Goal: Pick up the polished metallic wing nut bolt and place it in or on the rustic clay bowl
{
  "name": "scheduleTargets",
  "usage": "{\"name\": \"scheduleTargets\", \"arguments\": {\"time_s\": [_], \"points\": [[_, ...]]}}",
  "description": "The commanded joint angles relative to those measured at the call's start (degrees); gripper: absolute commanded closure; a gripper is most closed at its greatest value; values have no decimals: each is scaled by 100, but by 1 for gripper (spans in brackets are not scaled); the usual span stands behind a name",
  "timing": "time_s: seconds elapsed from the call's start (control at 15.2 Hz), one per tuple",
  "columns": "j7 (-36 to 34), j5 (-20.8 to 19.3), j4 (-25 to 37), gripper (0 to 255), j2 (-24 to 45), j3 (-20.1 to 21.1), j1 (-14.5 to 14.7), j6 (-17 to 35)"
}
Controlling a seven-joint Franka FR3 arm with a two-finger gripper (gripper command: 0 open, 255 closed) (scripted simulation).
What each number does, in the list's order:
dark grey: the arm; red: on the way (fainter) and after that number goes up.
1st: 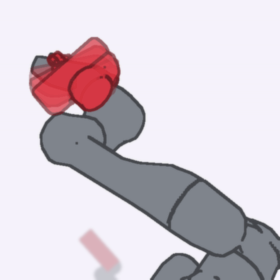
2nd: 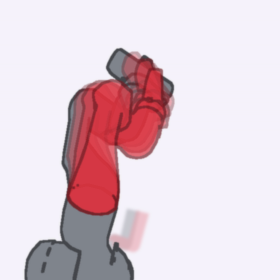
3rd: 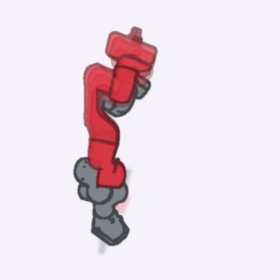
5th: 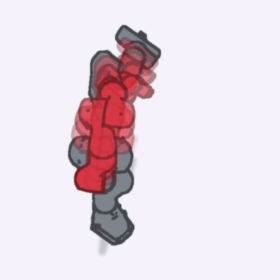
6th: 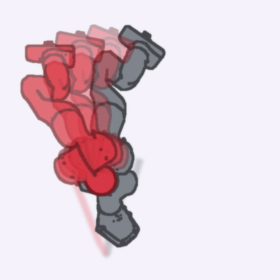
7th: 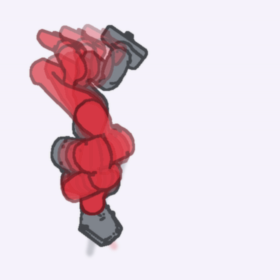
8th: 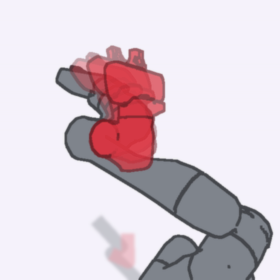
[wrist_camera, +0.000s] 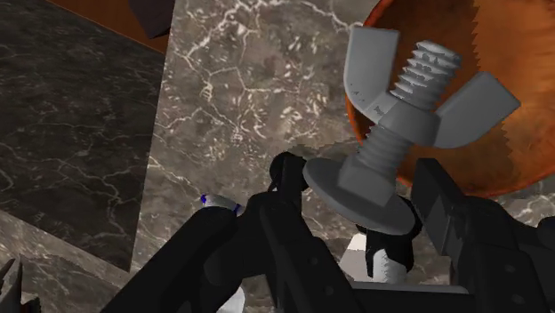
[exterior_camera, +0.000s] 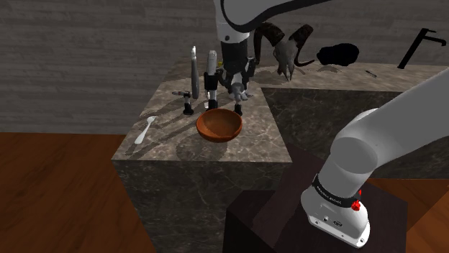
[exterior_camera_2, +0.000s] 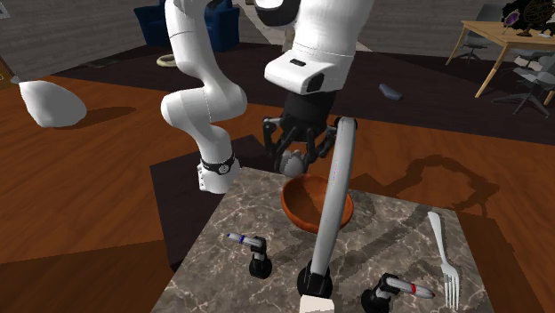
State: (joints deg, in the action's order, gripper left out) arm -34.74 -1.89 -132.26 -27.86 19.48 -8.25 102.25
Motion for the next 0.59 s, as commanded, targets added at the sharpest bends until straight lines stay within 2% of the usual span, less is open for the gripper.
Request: {"name": "scheduleTargets", "arguments": {"time_s": [0.0, 0.53], "points": [[-226, 22, 339, 255, 372, 195, 21, 57], [-377, -40, -189, 255, 497, 146, 160, 677]]}}
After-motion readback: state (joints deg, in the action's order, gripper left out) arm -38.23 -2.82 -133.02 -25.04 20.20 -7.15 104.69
